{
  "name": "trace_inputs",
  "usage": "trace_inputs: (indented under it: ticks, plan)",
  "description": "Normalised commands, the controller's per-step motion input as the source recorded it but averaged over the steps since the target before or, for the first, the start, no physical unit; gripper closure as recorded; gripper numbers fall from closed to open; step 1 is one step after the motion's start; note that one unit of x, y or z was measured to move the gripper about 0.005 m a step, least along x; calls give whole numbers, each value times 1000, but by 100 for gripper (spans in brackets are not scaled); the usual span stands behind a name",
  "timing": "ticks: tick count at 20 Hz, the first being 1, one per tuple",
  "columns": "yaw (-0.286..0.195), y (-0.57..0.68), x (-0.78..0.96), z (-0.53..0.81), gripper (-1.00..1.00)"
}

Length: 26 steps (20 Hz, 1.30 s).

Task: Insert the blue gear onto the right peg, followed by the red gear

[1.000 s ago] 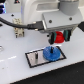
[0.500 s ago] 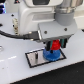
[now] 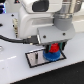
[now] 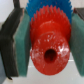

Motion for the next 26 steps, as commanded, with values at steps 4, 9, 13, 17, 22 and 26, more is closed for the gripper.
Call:
trace_inputs:
  ticks: [4, 9, 13, 17, 22, 26]
  plan:
    - [0, 0, 80, 3, 100]
    - [0, -21, 149, -219, 100]
    - [0, 30, 185, -282, 100]
    - [0, 91, 205, -218, 100]
    - [0, 103, 81, 17, -100]
    - [0, 83, 71, 48, -100]
